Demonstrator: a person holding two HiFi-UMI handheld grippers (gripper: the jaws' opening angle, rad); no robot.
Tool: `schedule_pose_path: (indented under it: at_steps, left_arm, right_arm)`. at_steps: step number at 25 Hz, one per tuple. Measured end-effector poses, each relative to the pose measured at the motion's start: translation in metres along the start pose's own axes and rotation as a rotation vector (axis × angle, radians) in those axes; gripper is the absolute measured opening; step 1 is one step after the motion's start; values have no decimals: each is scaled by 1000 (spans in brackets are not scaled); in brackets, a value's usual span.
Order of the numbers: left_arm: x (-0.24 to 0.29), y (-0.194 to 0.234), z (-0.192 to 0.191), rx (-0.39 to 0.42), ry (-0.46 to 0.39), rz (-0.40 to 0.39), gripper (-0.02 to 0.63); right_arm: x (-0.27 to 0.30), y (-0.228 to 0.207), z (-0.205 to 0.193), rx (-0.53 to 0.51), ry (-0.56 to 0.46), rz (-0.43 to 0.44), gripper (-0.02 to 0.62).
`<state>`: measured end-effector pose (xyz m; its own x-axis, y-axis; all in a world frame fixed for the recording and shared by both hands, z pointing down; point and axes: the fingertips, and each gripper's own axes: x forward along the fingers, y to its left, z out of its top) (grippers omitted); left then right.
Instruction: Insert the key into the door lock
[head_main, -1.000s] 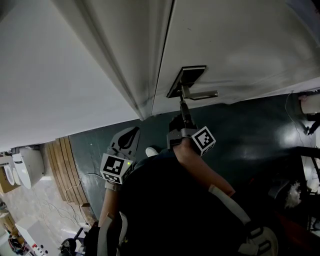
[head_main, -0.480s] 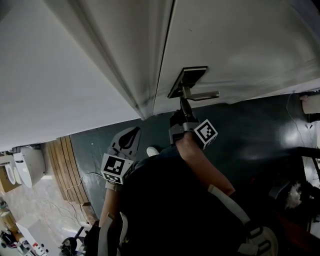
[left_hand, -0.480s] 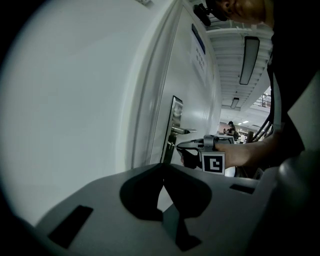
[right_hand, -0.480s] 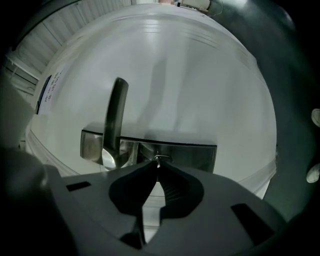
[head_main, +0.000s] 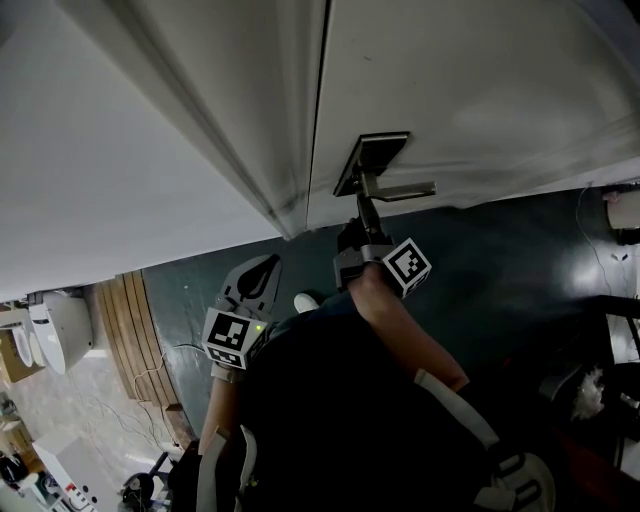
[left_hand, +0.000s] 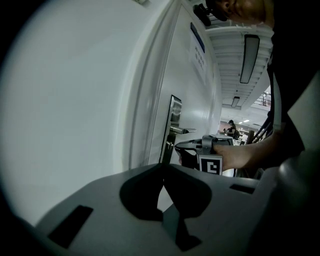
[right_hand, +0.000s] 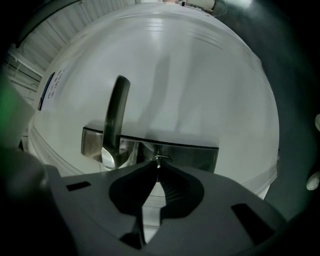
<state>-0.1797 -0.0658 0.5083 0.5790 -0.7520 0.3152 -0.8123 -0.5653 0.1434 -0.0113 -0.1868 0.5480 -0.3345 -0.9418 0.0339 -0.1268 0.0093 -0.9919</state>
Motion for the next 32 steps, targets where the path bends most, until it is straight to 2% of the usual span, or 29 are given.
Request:
schedule_pose_path:
  at_steps: [6,11,18,25,32]
  left_arm:
    - [7,-10,7,0,-15,12,8]
    - [19,-24,13,1,-21,8,8]
    - [44,-48,25,-14,-31,-8,8]
    - [76,-69,36,-50,-37,-20,8]
    - [104,-88,59,-43,-71,-48,8]
  right_arm:
    - [-1,-1,0,-15,66,-24,34]
    - [-10,0,5,-20,128,-8,34]
    - [-33,-5,42,-68,148,-41,32]
    - [-46,7,88,-204,148,-33,23]
    - [-58,32,129,-376,134,-1,18]
